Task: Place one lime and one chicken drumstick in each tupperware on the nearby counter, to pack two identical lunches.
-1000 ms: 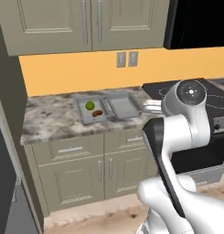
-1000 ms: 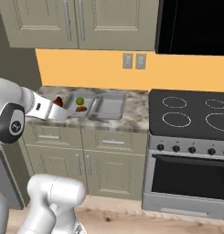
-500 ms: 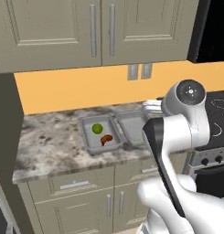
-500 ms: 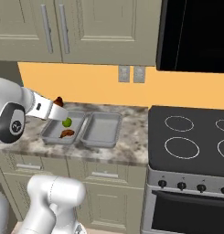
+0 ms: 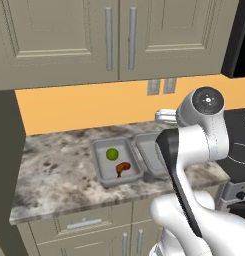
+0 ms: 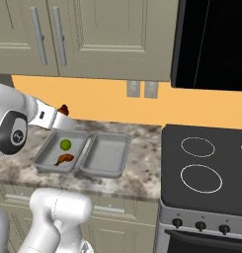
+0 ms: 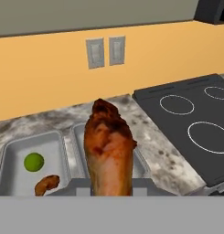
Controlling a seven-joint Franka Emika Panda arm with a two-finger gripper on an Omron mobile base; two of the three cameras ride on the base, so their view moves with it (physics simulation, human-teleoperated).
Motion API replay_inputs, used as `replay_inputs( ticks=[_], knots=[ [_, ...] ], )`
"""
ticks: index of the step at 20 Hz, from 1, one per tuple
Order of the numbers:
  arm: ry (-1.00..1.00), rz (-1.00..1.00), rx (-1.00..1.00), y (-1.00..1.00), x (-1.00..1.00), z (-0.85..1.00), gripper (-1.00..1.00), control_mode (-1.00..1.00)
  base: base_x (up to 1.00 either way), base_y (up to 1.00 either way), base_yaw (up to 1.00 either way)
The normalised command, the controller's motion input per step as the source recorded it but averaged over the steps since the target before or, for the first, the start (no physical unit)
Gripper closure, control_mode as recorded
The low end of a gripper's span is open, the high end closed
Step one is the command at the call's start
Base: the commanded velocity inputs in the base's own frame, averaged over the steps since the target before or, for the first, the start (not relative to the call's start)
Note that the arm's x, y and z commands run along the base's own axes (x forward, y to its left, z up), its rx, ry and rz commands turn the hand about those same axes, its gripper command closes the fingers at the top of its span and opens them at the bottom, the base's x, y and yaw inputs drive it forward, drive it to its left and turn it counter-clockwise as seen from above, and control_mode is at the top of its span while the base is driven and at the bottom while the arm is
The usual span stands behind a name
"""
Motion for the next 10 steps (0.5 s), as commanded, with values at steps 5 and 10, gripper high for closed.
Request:
replay_inputs(
  ticks=[5, 10],
  knots=[
    [0.00, 0.00, 0.00, 0.00, 0.00, 0.00, 1.00, 1.00, 0.21, -0.13, 0.03],
    [0.06, 0.00, 0.00, -0.02, 0.02, -0.25, 1.00, -1.00, 0.03, -0.01, 0.00]
  ],
)
